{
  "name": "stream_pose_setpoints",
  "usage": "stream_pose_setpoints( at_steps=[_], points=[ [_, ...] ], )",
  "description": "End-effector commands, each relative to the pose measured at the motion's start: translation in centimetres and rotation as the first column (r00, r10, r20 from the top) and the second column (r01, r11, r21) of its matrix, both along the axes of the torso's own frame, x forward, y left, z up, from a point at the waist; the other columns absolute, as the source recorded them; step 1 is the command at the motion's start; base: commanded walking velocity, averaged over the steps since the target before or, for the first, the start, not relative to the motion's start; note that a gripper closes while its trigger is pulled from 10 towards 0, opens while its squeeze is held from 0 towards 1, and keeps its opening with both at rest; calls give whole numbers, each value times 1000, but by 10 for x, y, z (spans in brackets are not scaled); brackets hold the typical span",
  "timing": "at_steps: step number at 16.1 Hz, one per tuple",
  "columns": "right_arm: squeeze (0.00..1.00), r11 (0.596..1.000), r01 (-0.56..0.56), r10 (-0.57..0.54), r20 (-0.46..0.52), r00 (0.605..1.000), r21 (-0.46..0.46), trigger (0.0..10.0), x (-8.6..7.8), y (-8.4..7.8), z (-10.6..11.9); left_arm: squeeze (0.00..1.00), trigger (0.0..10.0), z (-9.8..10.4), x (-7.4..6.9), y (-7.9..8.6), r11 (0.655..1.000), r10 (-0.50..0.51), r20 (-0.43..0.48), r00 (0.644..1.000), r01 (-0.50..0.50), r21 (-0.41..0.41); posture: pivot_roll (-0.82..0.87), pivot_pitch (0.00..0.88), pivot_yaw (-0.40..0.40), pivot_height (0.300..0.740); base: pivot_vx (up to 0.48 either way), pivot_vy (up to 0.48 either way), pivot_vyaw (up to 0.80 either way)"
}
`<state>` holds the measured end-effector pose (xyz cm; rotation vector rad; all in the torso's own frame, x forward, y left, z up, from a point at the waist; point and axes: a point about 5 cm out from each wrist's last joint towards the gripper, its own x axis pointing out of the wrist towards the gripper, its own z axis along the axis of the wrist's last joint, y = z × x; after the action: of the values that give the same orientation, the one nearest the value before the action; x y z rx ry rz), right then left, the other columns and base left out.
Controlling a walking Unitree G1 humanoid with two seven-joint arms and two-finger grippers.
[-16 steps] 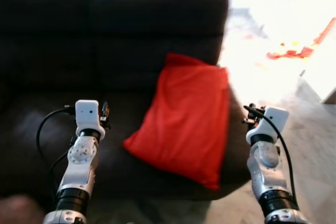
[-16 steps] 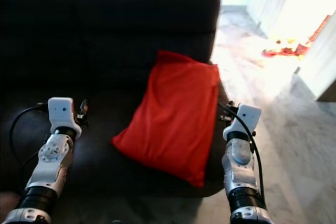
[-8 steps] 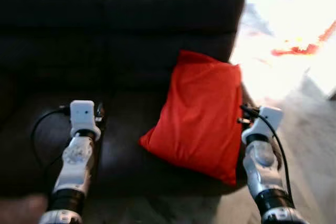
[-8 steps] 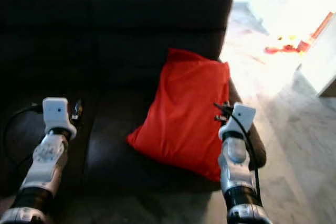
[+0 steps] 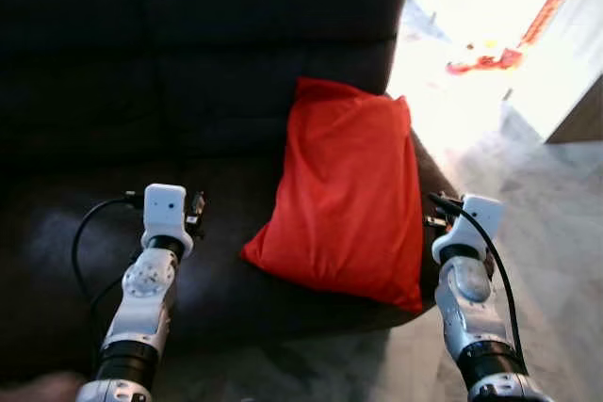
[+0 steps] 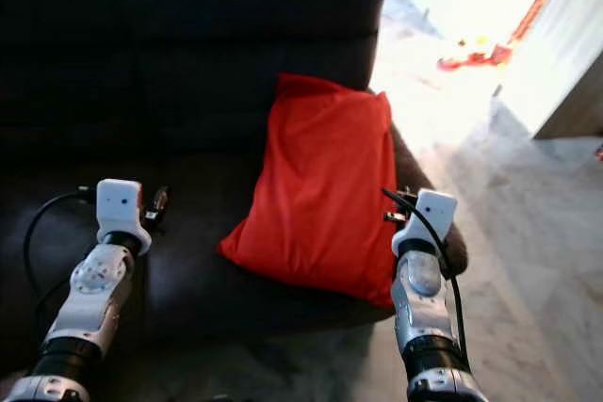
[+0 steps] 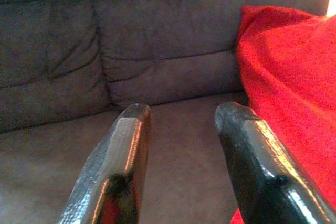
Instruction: Move the pillow to the sofa from floor
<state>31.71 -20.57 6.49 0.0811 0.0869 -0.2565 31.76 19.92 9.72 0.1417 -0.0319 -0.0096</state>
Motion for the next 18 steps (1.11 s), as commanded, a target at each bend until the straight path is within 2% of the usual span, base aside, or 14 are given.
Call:
stream_pose_setpoints(
  at_steps=[1, 6, 8, 10, 12, 16, 18],
  points=[
    [0, 1000, 2, -1, -22, 1000, 8, 10000, -2, -3, -5, 0, 10000, -4, 0, -1, 1000, -7, -29, 1000, 7, -1, 67, 46, -23, 740, 0, 0, 0],
    [0, 1000, -8, 9, -83, 997, 20, 10000, -9, -6, -20, 0, 10000, -22, -5, -5, 1000, -13, -97, 995, 13, -3, 67, 45, -24, 740, 0, 0, 0],
    [0, 998, -44, 38, -131, 991, -42, 10000, -15, -7, -29, 0, 10000, -32, -9, -7, 1000, -4, -129, 992, 3, -7, 67, 48, -25, 740, 0, 0, 400],
    [0, 999, -28, 25, -135, 990, -22, 10000, -19, -9, -33, 0, 10000, -35, -11, -7, 1000, -3, -134, 991, 2, -12, 67, 49, -25, 740, 0, 0, 800],
    [0, 1000, -2, 3, -144, 990, 7, 10000, -20, -11, -35, 0, 10000, -37, -12, -6, 1000, 2, -142, 990, -3, -8, 67, 49, -26, 740, 124, 0, 0],
    [0, 999, -40, 35, -160, 987, -25, 10000, -19, -7, -37, 0, 10000, -38, -12, -5, 1000, 7, -142, 990, -8, -5, 69, 48, -27, 740, 249, 0, 0],
    [0, 998, -54, 47, -166, 985, -36, 10000, -20, -5, -38, 0, 10000, -39, -12, -4, 1000, 8, -144, 990, -9, -4, 69, 49, -27, 740, 274, 0, 800]
  ],
)
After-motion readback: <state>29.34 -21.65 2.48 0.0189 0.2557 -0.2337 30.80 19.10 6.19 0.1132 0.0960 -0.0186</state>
